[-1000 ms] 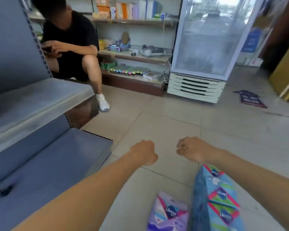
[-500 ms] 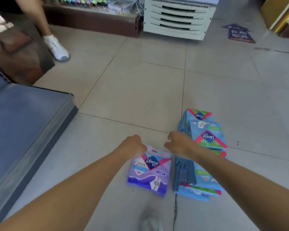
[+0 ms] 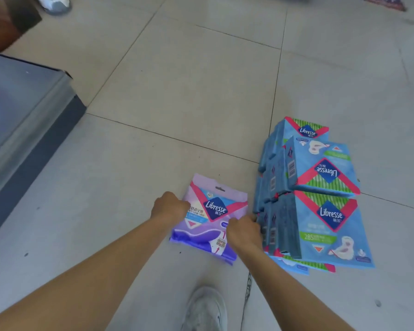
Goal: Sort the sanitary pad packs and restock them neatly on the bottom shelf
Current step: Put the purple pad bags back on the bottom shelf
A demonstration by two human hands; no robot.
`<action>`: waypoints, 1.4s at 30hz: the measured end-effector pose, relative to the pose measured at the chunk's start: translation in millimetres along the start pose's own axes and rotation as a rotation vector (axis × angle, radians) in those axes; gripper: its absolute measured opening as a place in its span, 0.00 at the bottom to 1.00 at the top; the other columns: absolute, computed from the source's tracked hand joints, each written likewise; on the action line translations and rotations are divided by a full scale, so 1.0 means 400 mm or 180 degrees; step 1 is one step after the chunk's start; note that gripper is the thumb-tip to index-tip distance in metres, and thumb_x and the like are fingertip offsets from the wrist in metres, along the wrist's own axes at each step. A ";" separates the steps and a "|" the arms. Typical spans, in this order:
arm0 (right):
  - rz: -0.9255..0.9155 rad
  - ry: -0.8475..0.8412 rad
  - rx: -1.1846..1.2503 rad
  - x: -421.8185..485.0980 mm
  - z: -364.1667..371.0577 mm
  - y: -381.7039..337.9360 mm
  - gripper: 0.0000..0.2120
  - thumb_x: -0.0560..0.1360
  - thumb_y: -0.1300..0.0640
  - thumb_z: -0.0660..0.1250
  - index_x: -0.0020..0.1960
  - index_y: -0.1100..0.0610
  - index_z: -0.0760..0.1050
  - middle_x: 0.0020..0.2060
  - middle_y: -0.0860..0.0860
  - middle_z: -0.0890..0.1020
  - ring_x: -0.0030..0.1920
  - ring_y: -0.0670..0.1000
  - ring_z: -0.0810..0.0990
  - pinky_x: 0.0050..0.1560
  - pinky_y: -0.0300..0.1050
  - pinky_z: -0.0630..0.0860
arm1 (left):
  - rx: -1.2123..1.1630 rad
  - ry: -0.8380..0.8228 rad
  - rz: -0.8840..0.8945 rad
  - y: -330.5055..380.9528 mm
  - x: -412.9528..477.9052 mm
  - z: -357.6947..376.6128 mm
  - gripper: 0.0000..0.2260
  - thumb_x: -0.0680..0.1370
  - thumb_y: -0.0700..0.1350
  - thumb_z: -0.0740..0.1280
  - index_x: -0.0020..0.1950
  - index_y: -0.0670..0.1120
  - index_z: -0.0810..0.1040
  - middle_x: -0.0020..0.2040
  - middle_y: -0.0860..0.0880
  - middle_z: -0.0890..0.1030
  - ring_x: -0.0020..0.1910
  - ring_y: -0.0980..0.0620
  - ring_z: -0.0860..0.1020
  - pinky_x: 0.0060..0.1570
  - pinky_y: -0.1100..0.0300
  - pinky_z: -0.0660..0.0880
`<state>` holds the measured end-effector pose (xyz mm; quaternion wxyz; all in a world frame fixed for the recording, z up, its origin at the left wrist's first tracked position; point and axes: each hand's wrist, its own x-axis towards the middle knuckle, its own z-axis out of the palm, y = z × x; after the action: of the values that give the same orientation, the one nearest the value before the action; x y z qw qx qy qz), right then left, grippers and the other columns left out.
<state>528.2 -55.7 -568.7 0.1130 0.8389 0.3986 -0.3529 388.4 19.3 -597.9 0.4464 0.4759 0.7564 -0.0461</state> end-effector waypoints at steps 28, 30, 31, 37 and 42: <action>-0.1370 0.0542 0.2072 -0.406 -0.447 -0.375 0.15 0.73 0.61 0.62 0.58 0.64 0.73 0.55 0.60 0.80 0.54 0.60 0.79 0.44 0.44 0.73 | -0.1011 0.1620 0.0758 0.044 -0.441 -0.599 0.17 0.77 0.49 0.67 0.59 0.39 0.70 0.58 0.40 0.78 0.57 0.39 0.77 0.54 0.51 0.75; -0.1730 0.0729 0.2092 -0.519 -0.519 -0.440 0.14 0.73 0.61 0.63 0.58 0.63 0.73 0.54 0.59 0.79 0.54 0.60 0.79 0.43 0.44 0.71 | -0.1086 0.1959 0.0827 0.039 -0.542 -0.714 0.18 0.78 0.50 0.66 0.60 0.39 0.70 0.59 0.39 0.77 0.58 0.38 0.76 0.54 0.50 0.74; -0.1889 0.0810 0.2102 -0.570 -0.549 -0.470 0.13 0.73 0.61 0.63 0.58 0.62 0.72 0.54 0.59 0.79 0.54 0.60 0.79 0.43 0.43 0.69 | -0.1138 0.2108 0.0869 0.035 -0.589 -0.766 0.18 0.78 0.50 0.66 0.60 0.39 0.70 0.59 0.40 0.77 0.58 0.38 0.76 0.53 0.51 0.73; -0.2595 0.0963 0.2024 -0.825 -0.637 -0.596 0.10 0.73 0.62 0.64 0.53 0.61 0.79 0.46 0.57 0.81 0.46 0.58 0.79 0.40 0.41 0.70 | -0.1536 0.2603 0.1079 -0.044 -0.795 -0.980 0.16 0.77 0.49 0.67 0.59 0.41 0.71 0.57 0.44 0.79 0.54 0.43 0.80 0.47 0.54 0.77; -0.2937 0.0803 0.1960 -0.948 -0.614 -0.683 0.10 0.73 0.63 0.64 0.52 0.62 0.79 0.45 0.57 0.81 0.44 0.57 0.81 0.34 0.40 0.71 | -0.1660 0.2907 0.0902 -0.148 -0.886 -1.063 0.16 0.77 0.49 0.67 0.58 0.40 0.70 0.58 0.42 0.79 0.55 0.42 0.79 0.46 0.53 0.76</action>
<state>282.9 16.0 -107.0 -0.3512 0.6078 0.6129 -0.3627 127.5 -43.2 -110.3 0.1774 0.4184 0.7881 0.4151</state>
